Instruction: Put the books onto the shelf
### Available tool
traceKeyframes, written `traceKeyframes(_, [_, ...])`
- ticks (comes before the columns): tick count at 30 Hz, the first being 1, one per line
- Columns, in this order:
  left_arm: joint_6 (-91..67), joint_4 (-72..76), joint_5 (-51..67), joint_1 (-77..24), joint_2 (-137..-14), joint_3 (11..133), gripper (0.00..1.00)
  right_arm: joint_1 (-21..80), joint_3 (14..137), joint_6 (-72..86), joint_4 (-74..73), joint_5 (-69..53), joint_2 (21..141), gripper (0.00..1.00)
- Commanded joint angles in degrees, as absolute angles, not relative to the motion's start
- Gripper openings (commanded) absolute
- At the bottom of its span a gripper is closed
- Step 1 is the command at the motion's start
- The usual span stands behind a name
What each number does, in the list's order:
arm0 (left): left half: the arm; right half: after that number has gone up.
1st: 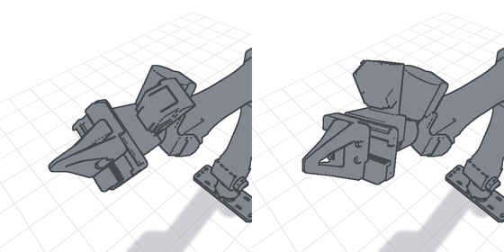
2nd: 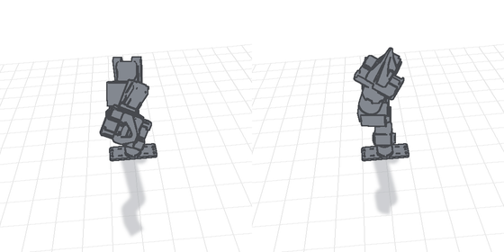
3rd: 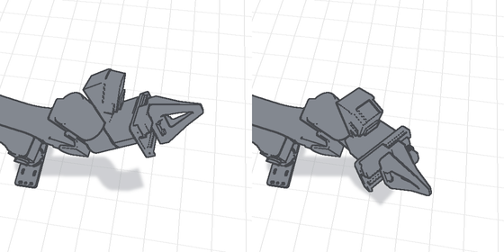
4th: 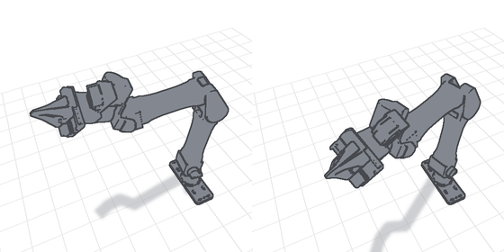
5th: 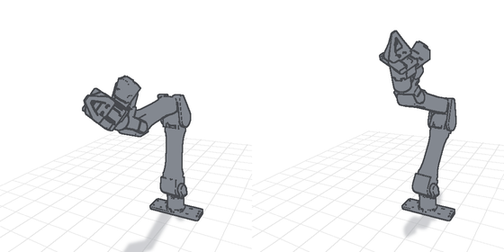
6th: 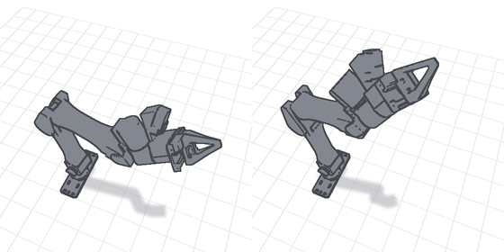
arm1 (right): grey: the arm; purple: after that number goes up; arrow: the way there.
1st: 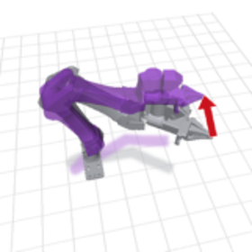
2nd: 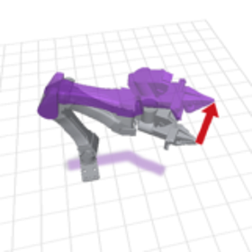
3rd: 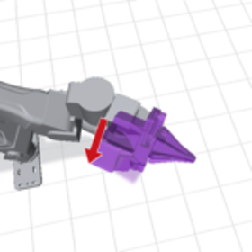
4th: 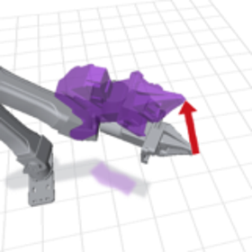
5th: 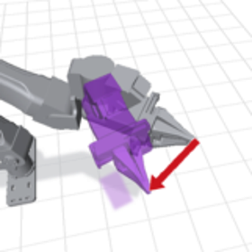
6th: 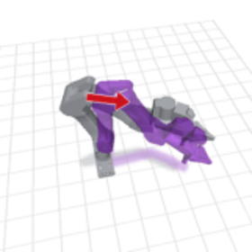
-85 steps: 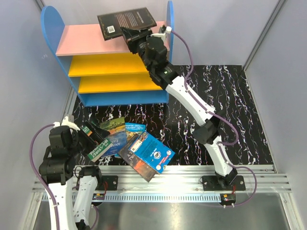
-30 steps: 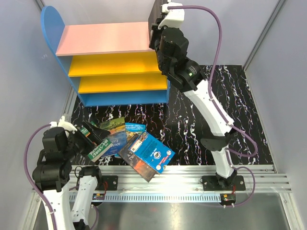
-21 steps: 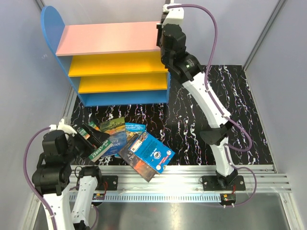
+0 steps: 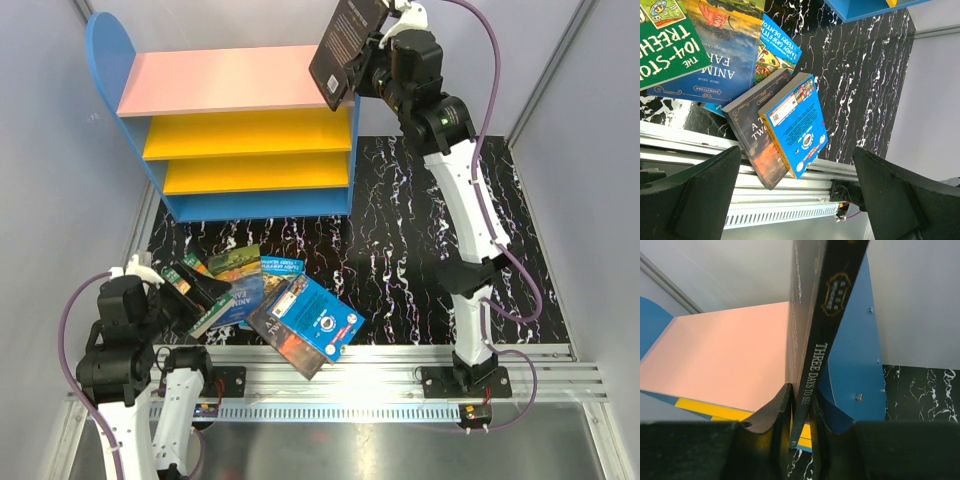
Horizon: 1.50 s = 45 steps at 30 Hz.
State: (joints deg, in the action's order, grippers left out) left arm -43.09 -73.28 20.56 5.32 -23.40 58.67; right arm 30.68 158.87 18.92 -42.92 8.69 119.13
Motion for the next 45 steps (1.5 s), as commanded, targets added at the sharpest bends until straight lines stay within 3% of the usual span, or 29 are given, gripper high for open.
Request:
traceKeyframes(1, [-43.33,-69.87,21.53,5.27,-23.64,58.71,0.97,29.44,159.08,18.82,-43.24,12.55,116.11,0.25])
traceKeyframes(3, [-43.07,-69.87,21.36,5.27,-23.82,58.71,0.97,30.75,158.03,16.98,-42.02,14.76,115.58,0.18])
traceKeyframes(12, [-42.45,-70.31,21.01,5.19,-24.17,58.97,0.97,33.58,155.93,11.78,-35.17,22.14,114.09,0.18])
traceKeyframes(15, [-42.19,-70.75,20.66,5.19,-24.17,58.89,0.97,33.75,150.23,9.77,-27.80,23.11,111.19,0.00])
traceKeyframes(28, [-41.66,-71.54,20.48,5.27,-24.35,59.33,0.97,37.44,153.89,-2.11,-16.80,28.57,118.91,0.00])
traceKeyframes(35, [-40.96,-72.86,19.95,5.19,-24.61,60.29,0.97,37.97,154.87,-2.64,-17.93,32.08,120.77,0.00])
traceKeyframes(39, [-40.61,-73.04,19.78,5.19,-24.70,60.47,0.97,38.06,151.88,-3.77,-16.70,33.92,118.74,0.18])
traceKeyframes(40, [-40.61,-72.95,19.69,5.27,-24.70,60.38,0.97,37.97,151.79,-4.04,-16.61,34.53,118.74,0.32])
traceKeyframes(41, [-40.69,-72.86,19.77,5.27,-24.70,60.12,0.97,37.97,151.87,-4.57,-16.52,34.89,118.57,0.37])
traceKeyframes(45, [-41.13,-71.64,20.30,5.27,-24.79,59.50,0.97,37.97,151.44,-6.50,-15.82,35.95,117.86,0.47])
